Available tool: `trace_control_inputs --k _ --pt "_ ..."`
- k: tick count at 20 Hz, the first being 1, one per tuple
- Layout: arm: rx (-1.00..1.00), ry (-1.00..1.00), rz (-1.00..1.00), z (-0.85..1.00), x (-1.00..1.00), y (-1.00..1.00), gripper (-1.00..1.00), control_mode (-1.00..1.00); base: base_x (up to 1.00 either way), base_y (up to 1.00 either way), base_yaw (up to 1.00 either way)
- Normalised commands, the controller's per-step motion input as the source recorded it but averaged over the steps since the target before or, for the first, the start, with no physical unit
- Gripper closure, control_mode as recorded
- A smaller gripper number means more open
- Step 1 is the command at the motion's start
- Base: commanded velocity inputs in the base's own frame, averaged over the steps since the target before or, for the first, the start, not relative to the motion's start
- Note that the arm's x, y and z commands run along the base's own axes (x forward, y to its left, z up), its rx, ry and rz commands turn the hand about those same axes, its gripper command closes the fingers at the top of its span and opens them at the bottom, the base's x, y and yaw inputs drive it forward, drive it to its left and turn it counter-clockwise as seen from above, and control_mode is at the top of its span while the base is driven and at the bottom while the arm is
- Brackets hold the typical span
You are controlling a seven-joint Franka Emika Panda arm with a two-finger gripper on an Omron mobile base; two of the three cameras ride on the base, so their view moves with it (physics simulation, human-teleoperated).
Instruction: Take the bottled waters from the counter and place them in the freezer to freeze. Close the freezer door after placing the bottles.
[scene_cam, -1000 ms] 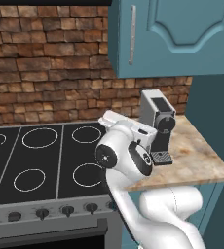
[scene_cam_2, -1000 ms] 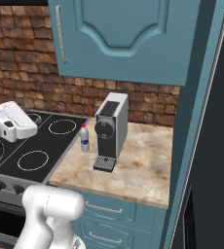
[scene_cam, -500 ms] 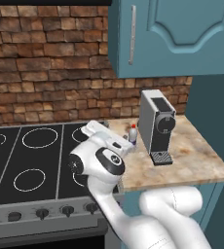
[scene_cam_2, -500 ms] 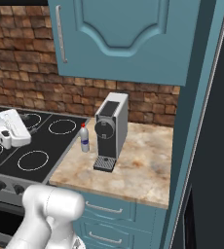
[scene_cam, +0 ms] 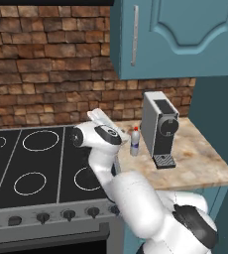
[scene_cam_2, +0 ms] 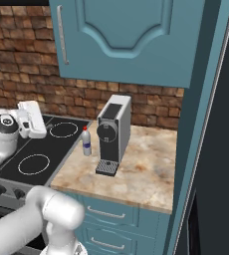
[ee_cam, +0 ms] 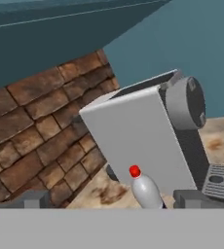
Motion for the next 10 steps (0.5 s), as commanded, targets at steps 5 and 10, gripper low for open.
trace_control_inputs --k 5,10 --pt "0.14 0.11 -0.12 -0.40 0.49 0.09 -1.00 -1.00 0.00 0.00 0.00" --pt "0.07 0.22 -0.07 -0.50 0.23 0.05 -1.00 -1.00 0.00 0.00 0.00"
